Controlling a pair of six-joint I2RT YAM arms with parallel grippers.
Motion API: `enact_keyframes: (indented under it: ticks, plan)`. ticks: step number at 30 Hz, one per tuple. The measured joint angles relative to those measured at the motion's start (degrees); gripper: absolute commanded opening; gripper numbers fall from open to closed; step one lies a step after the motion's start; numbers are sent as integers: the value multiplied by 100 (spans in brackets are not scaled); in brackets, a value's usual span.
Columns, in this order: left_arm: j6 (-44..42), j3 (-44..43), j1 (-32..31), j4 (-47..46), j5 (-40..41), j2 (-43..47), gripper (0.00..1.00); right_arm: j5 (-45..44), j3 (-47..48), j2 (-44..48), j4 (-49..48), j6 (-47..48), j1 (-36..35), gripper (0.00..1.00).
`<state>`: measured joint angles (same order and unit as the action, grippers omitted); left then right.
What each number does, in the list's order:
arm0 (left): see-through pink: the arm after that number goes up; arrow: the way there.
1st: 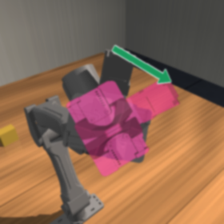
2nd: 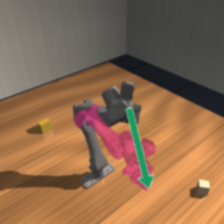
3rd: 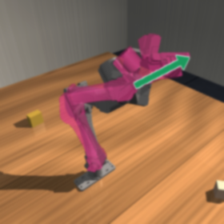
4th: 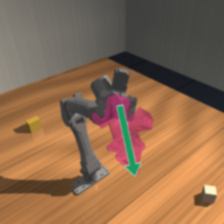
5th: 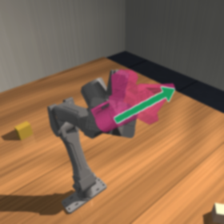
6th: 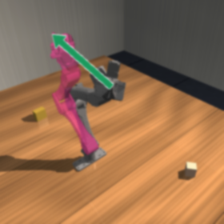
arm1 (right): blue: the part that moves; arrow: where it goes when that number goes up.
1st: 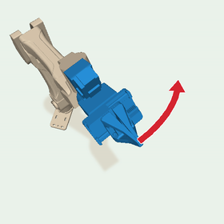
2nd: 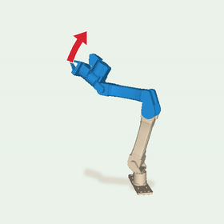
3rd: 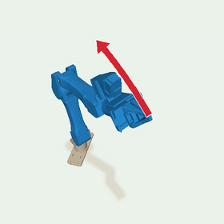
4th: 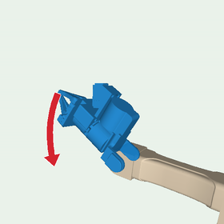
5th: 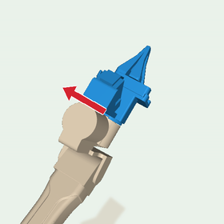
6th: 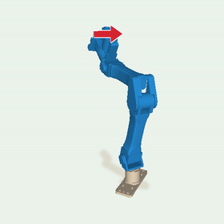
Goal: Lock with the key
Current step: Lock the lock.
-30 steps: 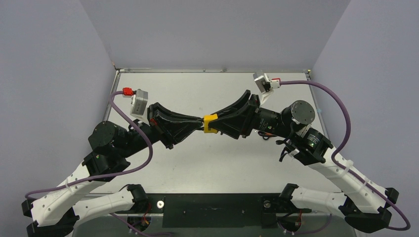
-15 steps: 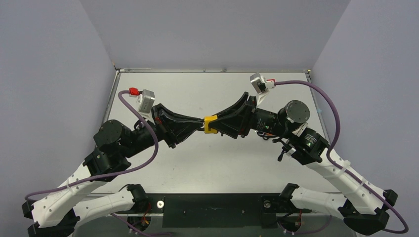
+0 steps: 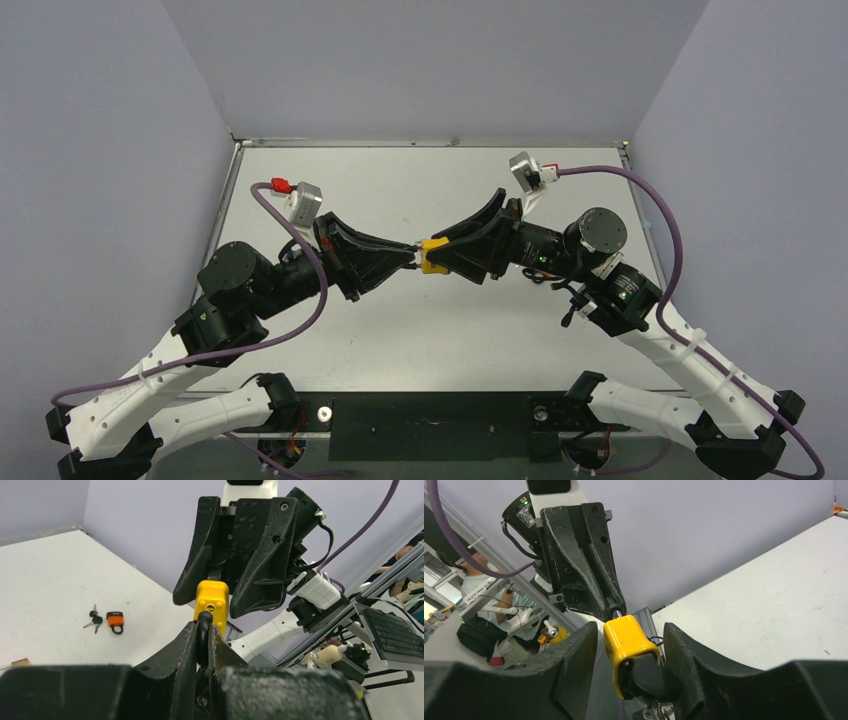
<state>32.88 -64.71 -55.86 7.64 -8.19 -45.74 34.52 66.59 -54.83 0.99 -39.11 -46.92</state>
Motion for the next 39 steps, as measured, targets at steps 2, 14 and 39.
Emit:
enact_keyframes:
  ticks: [2,14,39]
  plan:
    - [9,-9,17,63,48,2,0,-7,-37,4,-57,11,61,58]
    - [22,-184,221,396,177,-22,0,243,-588,374,-621,-109,575,66]
    - [273,-361,310,269,2,-197,0,667,-1237,267,-2024,-986,831,68]
